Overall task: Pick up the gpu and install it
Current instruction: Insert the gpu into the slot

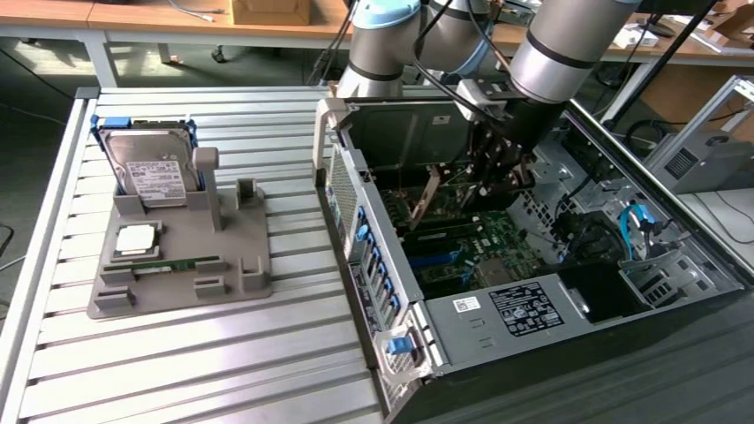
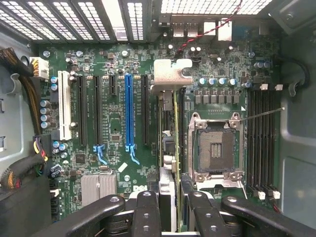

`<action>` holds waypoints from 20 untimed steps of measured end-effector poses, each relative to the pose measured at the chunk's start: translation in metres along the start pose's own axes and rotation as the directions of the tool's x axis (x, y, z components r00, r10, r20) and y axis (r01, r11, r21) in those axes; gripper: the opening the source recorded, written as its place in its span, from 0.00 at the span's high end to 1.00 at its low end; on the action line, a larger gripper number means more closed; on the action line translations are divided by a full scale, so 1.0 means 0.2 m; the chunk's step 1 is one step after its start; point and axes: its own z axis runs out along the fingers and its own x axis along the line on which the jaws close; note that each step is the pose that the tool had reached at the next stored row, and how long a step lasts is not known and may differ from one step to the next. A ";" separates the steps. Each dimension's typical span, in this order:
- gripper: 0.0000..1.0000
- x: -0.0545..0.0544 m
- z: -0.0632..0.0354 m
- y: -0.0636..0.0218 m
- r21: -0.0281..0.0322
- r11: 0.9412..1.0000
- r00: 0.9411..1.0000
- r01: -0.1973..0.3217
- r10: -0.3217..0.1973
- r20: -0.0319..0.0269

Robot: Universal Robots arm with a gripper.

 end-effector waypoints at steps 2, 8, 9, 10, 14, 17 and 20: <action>0.73 0.00 0.002 0.003 0.000 1.000 1.000 0.000 0.000 0.000; 0.73 0.01 0.006 0.020 0.000 1.000 1.000 0.000 0.000 -0.001; 0.73 0.01 0.007 0.026 0.000 1.000 1.000 0.000 0.000 -0.001; 0.73 0.01 0.008 0.031 0.000 1.000 1.000 0.000 0.000 -0.001; 0.73 0.01 0.011 0.051 0.000 1.000 1.000 0.000 0.000 -0.001; 0.73 0.01 0.013 0.062 0.000 1.000 1.000 0.000 0.000 -0.001; 0.73 0.02 0.016 0.071 0.000 1.000 1.000 0.000 0.000 -0.001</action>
